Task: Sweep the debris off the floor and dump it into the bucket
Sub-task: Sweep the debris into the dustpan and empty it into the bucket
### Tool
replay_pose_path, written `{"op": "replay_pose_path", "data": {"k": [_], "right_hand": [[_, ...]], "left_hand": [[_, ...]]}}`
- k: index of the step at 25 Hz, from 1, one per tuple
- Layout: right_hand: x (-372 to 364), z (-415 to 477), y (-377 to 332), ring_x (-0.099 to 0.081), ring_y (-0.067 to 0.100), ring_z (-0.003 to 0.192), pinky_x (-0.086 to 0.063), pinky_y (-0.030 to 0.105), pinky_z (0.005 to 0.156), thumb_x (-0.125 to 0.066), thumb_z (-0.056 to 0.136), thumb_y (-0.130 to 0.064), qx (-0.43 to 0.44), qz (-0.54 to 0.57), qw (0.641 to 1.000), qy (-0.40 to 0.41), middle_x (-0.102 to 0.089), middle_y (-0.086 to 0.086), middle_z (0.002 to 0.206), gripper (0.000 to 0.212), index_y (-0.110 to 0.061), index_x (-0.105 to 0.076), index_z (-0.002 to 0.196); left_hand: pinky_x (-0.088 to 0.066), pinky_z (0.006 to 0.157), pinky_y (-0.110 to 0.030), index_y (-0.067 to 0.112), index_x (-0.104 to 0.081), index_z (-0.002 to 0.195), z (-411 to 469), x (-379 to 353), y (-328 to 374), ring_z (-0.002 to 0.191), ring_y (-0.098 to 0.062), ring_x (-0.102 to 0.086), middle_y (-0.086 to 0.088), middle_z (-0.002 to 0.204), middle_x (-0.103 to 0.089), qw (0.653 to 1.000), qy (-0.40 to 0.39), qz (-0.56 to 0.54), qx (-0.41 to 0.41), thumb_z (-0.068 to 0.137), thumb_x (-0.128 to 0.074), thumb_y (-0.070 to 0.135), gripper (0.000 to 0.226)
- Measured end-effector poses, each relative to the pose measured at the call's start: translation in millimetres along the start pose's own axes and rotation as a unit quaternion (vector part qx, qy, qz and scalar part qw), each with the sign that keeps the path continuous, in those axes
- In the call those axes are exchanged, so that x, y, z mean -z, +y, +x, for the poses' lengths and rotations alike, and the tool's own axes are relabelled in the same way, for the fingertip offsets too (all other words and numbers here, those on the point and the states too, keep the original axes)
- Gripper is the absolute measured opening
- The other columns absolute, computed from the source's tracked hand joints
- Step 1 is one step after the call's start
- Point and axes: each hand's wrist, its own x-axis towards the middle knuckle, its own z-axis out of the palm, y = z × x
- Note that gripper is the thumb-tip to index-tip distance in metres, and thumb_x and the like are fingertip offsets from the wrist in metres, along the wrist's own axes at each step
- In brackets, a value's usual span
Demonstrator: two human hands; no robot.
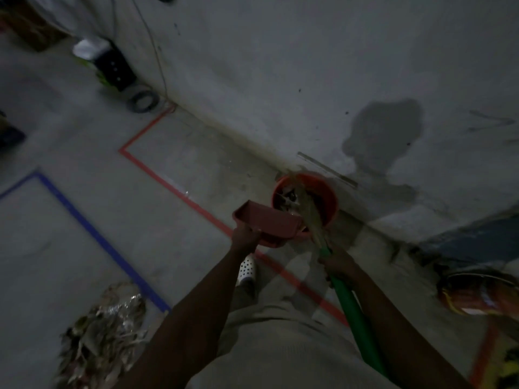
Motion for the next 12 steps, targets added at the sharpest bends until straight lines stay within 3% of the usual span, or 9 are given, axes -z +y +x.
{"op": "replay_pose_path", "data": {"k": [2, 6, 9, 12], "right_hand": [[2, -5, 8, -0.059, 0.024, 0.049, -0.05, 0.029, 0.044, -0.063, 0.091, -0.016, 0.008, -0.002, 1.0, 0.0, -0.063, 0.016, 0.07, 0.054, -0.013, -0.049, 0.143], [7, -16, 20, -0.057, 0.025, 0.049, -0.048, 0.028, 0.042, -0.062, 0.093, -0.014, 0.009, 0.017, 1.0, 0.012, -0.06, 0.017, 0.068, 0.04, -0.02, -0.053, 0.131], [8, -21, 25, -0.055, 0.023, 0.048, -0.046, 0.026, 0.041, -0.063, 0.095, -0.019, -0.009, 0.012, 1.0, 0.01, -0.058, 0.015, 0.066, 0.03, -0.002, -0.058, 0.121], [0, -30, 24, -0.055, 0.024, 0.048, -0.048, 0.028, 0.041, -0.063, 0.094, -0.017, 0.018, 0.015, 1.0, 0.017, -0.059, 0.016, 0.069, 0.025, -0.014, -0.054, 0.117]], "left_hand": [[-0.056, 0.085, -0.046, -0.005, -0.064, 0.114, -23, -2, -22, 0.1, -0.04, -0.067, -0.025, 0.11, -0.068, 0.999, 0.031, 0.007, 0.018, 0.1, -0.056, 0.027, 0.036], [-0.054, 0.089, -0.049, -0.002, -0.061, 0.121, -65, -5, -67, 0.104, -0.041, -0.065, -0.024, 0.114, -0.066, 0.995, 0.058, -0.018, 0.076, 0.099, -0.057, 0.027, 0.036], [-0.058, 0.078, -0.044, -0.001, -0.061, 0.115, -86, -7, -89, 0.087, -0.04, -0.069, -0.024, 0.102, -0.07, 0.992, 0.077, -0.036, 0.093, 0.098, -0.058, 0.027, 0.033], [-0.057, 0.07, -0.041, -0.003, -0.065, 0.101, -99, -5, -103, 0.075, -0.037, -0.07, -0.023, 0.092, -0.071, 0.991, 0.086, -0.042, 0.089, 0.098, -0.059, 0.026, 0.03]]}}
